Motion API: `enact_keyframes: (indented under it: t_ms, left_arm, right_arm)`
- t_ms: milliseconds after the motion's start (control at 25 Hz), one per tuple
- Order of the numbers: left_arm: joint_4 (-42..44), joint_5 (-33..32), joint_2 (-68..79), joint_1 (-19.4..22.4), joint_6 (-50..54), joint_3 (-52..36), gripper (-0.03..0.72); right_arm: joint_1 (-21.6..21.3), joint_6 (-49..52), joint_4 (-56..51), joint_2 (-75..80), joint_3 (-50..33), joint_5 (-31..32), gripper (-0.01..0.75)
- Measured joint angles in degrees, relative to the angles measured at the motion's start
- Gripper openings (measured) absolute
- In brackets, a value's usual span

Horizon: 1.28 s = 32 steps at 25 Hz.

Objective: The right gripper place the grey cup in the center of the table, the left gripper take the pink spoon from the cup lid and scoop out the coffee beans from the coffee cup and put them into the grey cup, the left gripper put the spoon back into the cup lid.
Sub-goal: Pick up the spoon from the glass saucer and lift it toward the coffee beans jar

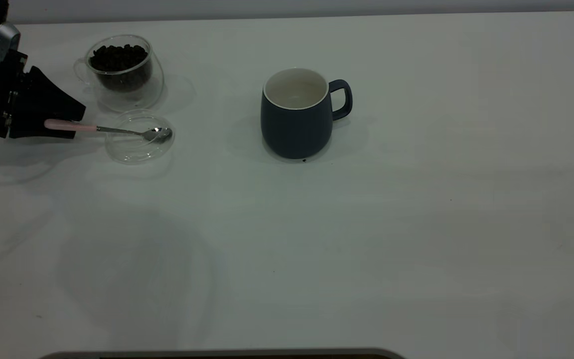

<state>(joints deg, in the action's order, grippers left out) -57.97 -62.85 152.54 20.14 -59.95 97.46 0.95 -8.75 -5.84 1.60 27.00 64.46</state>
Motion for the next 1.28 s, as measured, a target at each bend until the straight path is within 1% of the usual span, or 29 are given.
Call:
enact_keyframes:
  t_ms: [360, 480, 680, 880, 1000, 1280]
  left_arm:
    - [0.0, 0.0, 0.0, 0.0, 0.0, 0.0, 0.186]
    - [-0.4, -0.9, 0.0, 0.0, 0.0, 0.0, 0.137]
    - [-0.5, -1.2, -0.1, 0.1, 0.0, 0.0, 0.127]
    - [2.6, -1.3, -2.4, 0.4, 0.3, 0.0, 0.124]
    - [4.1, -2.7, -3.9, 0.8, 0.4, 0.0, 0.123]
    - [5.3, -3.4, -6.0, 1.6, 0.8, 0.7, 0.123]
  right_arm:
    - [0.0, 0.0, 0.0, 0.0, 0.0, 0.0, 0.591]
    - [0.0, 0.0, 0.0, 0.0, 0.0, 0.0, 0.591]
    - [0.0, 0.0, 0.0, 0.0, 0.0, 0.0, 0.591]
    - [0.0, 0.0, 0.0, 0.0, 0.0, 0.0, 0.591]
    - [0.0, 0.0, 0.0, 0.0, 0.0, 0.0, 0.591]
    - [0.0, 0.0, 0.0, 0.0, 0.0, 0.0, 0.591]
